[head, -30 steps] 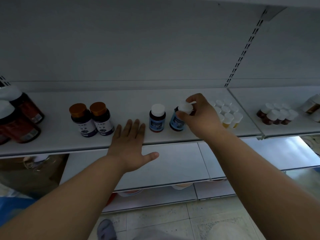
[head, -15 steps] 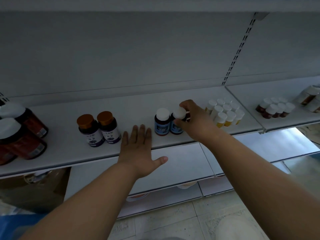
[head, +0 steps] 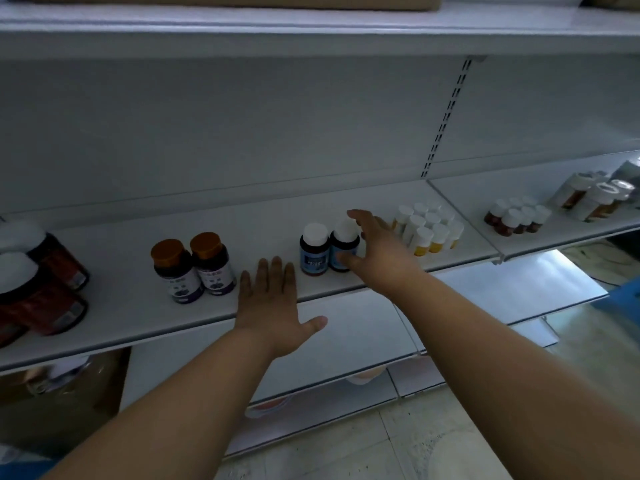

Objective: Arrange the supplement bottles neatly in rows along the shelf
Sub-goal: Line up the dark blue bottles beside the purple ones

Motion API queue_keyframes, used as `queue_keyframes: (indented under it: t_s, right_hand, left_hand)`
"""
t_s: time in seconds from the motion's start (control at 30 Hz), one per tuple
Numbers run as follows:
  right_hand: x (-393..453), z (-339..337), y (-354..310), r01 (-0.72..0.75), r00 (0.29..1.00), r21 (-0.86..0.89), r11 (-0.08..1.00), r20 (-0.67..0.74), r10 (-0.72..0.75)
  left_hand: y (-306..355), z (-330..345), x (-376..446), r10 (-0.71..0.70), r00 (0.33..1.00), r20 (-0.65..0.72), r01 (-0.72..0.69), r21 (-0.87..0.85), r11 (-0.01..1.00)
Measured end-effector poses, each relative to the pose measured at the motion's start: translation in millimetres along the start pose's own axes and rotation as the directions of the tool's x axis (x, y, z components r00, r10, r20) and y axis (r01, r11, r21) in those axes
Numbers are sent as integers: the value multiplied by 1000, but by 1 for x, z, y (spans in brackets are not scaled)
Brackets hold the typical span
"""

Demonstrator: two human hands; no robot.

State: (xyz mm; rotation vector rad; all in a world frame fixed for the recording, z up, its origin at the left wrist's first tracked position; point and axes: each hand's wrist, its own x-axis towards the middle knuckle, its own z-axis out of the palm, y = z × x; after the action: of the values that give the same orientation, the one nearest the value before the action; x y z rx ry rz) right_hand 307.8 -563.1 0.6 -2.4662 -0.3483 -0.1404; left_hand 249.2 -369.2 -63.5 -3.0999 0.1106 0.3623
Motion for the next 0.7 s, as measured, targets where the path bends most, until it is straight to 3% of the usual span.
queue_keyframes:
  t_s: [0.2,0.37,0.47,0.6,0.7]
  right_hand:
    - [6,5,12,74,997,-33,997,-12,-74]
    - [20,-5,24,186,979,-57,981,98,-180]
    - [25,-9,31,235,961,-35,971,154,-227]
    - [27,-8,40,289,942,41,956,165,-292]
    - [22,-9,43,288,938,89,953,172,-300]
  left_hand:
    - [1,1,-3,-18,1000,-18,19,30,999]
    - [15,5,-7,-120,991,-57,121,12,993]
    - [35,12,-19,-184,968,-172,170,-93,981]
    - [68,29,-46,-176,922,-344,125,-165,978]
    - [87,52,-77,-212,929,-304,145,-228,963]
